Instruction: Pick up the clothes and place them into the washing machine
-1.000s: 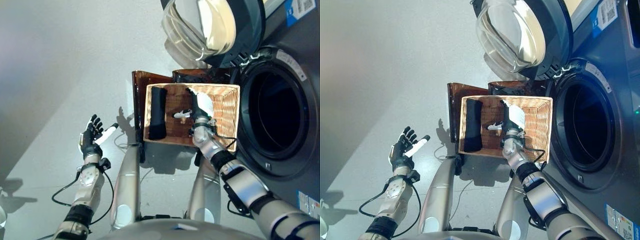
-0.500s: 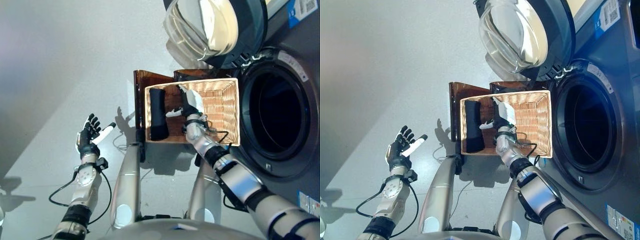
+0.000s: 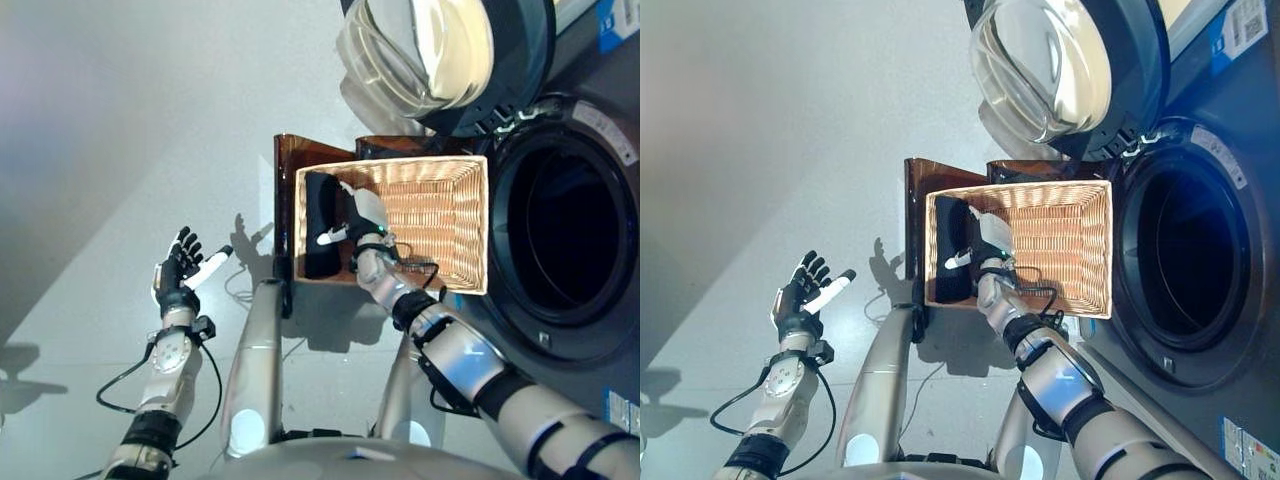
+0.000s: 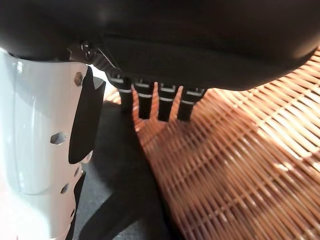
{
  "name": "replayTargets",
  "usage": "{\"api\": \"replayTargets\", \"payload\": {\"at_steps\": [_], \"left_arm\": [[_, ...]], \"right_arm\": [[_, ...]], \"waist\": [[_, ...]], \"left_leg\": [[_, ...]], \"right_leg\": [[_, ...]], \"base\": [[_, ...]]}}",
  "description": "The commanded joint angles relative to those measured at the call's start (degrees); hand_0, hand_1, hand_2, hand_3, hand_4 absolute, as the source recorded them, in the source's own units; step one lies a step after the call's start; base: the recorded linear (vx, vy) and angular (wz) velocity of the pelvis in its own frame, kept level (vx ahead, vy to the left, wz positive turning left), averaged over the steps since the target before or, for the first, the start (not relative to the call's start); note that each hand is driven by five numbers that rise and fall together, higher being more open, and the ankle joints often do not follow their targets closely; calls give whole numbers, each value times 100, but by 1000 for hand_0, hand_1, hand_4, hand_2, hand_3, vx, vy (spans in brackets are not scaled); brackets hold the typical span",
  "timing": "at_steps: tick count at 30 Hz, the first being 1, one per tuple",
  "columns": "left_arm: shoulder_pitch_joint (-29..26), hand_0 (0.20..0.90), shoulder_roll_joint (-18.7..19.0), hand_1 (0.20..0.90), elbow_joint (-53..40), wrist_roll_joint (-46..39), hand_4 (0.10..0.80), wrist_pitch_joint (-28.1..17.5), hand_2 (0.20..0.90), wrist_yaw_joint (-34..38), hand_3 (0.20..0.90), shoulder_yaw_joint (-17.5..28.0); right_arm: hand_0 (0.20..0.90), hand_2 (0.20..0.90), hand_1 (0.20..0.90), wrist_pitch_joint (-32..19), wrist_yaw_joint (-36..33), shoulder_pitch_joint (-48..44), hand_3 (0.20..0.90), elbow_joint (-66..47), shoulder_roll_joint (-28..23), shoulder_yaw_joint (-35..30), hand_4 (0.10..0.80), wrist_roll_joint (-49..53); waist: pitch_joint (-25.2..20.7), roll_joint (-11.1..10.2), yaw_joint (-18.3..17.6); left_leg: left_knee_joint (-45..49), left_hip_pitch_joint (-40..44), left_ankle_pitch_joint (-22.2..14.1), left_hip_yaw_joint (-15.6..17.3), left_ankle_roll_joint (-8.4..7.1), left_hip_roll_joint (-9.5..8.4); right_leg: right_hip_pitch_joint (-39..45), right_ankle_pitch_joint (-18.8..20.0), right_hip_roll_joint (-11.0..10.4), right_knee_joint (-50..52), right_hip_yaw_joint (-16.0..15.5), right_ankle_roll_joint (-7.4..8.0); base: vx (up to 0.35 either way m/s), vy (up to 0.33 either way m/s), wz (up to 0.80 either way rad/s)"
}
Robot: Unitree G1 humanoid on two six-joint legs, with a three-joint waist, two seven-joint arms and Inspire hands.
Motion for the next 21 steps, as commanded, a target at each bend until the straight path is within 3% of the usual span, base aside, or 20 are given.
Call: {"api": "replayTargets", "payload": {"at_steps": [1,14,21], "left_arm": [[307,900,534,900,-543,-37,800,-386,900,103,900,72],[322,900,565,900,-592,-78,800,-344,900,111,900,-31],[408,900,615,900,-664,-130,800,-216,900,-11,900,-3]], "right_arm": [[900,900,900,-315,10,-261,900,-40,227,7,800,66],[900,900,900,-255,185,-329,900,492,477,-146,800,405],[900,900,900,-423,662,-292,900,459,642,-351,800,1298]], "waist": [[-107,121,164],[-94,199,245],[-83,234,299]], "left_leg": [[-175,-9,44,-253,-315,119],[13,-178,-10,-273,-300,91],[84,-284,4,-309,-294,83]], "right_leg": [[35,424,-188,-73,293,-147],[-165,284,-191,217,344,-184],[-292,240,-170,349,365,-210]], "base": [[0,0,0],[0,0,0],[0,0,0]]}}
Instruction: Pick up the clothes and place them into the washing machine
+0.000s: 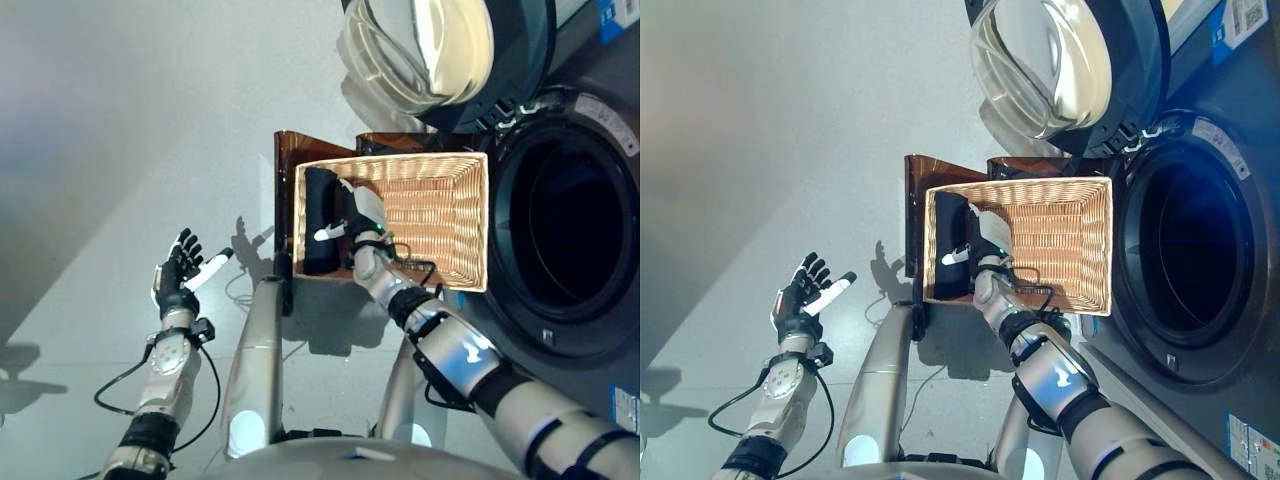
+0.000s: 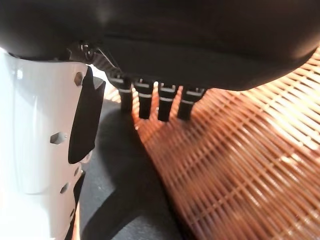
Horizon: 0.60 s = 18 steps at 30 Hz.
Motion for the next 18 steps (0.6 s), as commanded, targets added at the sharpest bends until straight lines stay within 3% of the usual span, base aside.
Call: {"api": "replayTargets", "payload": {"at_steps": [1,18], "left_arm": [[295,900,525,900,-609,-104,800,-236,900,-19,900,66],[224,900,540,900,-571,-316,800,-146,900,-128,900,100]], "right_arm": [[900,900,900,-177,704,-69,900,192,483,-202,800,649],[900,900,900,-580,1565,99,900,-161,708,-450,800,2703]], "waist": [[-86,214,288],[-58,226,443]], "left_leg": [[-153,-65,64,-276,-247,89],[-233,-103,120,-256,-214,34]], "right_leg": [[15,316,-179,-26,254,-176],[-31,380,-224,-110,211,-138]], "base": [[0,0,0],[0,0,0]]}}
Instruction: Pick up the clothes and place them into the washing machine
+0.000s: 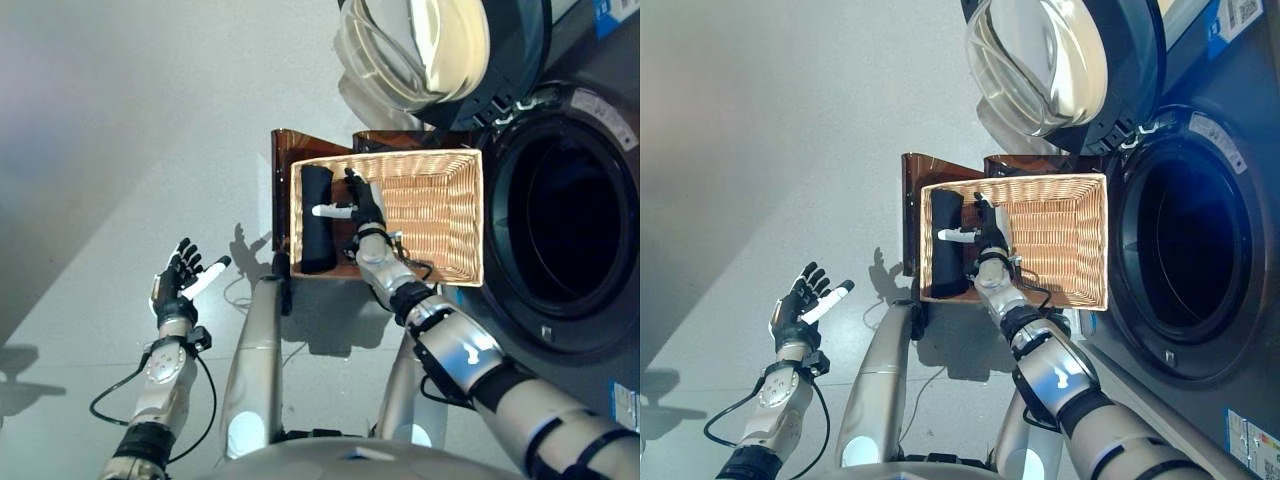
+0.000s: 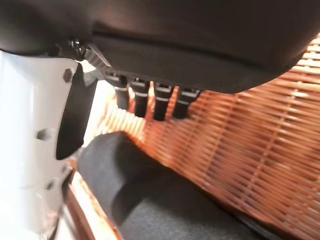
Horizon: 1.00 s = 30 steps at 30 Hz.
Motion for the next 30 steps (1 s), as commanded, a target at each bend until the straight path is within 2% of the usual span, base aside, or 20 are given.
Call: {"api": "replayTargets", "payload": {"at_steps": [1,17,30], "left_arm": [[11,900,500,900,-457,-78,800,-257,900,19,900,76],[-203,900,342,900,-82,-259,800,-231,900,99,900,62],[-280,900,342,900,238,-232,800,-148,900,47,900,-3]], "right_arm": [[900,900,900,52,1004,154,900,-34,781,-63,800,553],[900,900,900,56,1274,232,900,167,979,-194,800,1257],[900,900,900,13,1319,380,900,0,709,-216,800,1471]], "waist": [[-44,236,469],[-33,280,564],[-2,154,474]], "left_leg": [[-209,-102,118,-246,-187,13],[-209,-109,145,-266,-184,6],[-712,300,327,-221,-243,121]], "right_leg": [[-11,374,-243,-99,226,-136],[20,331,-287,-50,212,-145],[389,500,-255,-503,84,-99]], "base": [[0,0,0],[0,0,0],[1,-2,1]]}}
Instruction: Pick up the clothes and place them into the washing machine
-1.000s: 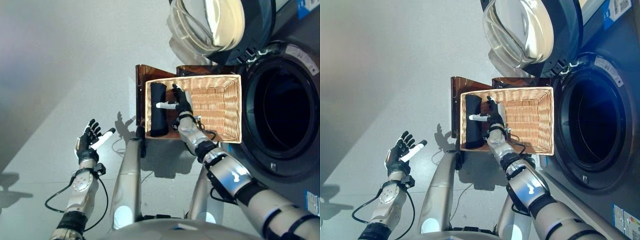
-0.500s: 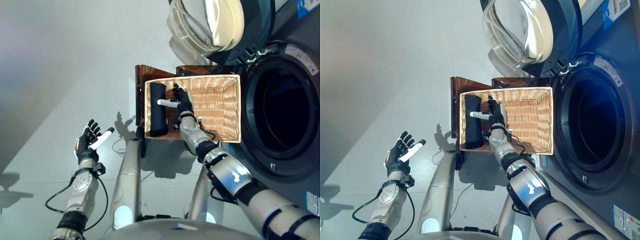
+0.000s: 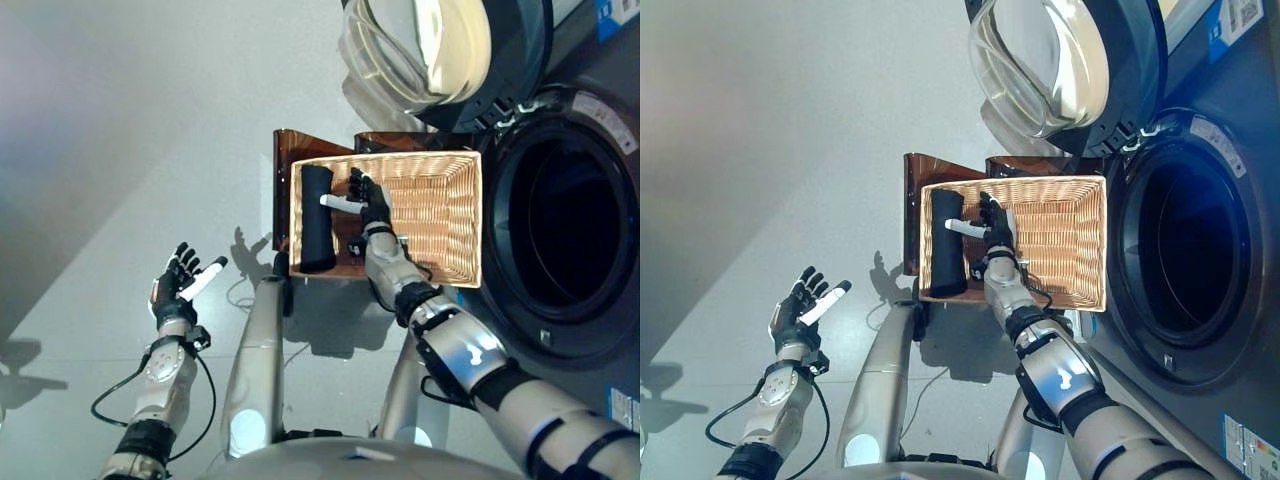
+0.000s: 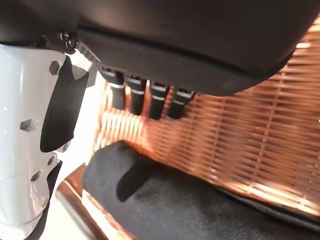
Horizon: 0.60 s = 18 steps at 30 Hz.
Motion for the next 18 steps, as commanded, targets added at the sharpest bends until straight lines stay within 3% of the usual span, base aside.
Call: {"api": "replayTargets", "payload": {"at_steps": [1,15,16,18], "left_arm": [[-137,900,364,900,-50,11,800,-270,900,9,900,2],[-269,900,264,900,238,8,800,-262,900,-25,900,-90],[-283,900,248,900,322,7,800,-264,900,-18,900,-85],[-291,900,226,900,355,4,800,-280,900,0,900,-89]], "right_arm": [[900,900,900,275,738,320,900,-7,765,165,800,174],[900,900,900,312,678,558,900,119,928,313,800,-43],[900,900,900,311,686,572,900,136,944,330,800,-53],[900,900,900,315,678,625,900,179,967,332,800,-74]], "waist": [[15,141,341],[-75,134,269],[-74,150,273],[-95,167,282]], "left_leg": [[-581,187,220,-144,-176,112],[-1606,678,703,-119,-245,90],[-1769,665,956,-113,-218,84],[-1897,728,1022,-124,-234,88]], "right_leg": [[407,569,-235,-645,168,-16],[1002,942,-259,-1605,-92,64],[1002,1180,-256,-1765,-117,35],[1082,1207,-279,-1841,-179,46]], "base": [[0,0,0],[6,-14,-2],[-82,11,5],[-31,0,6]]}}
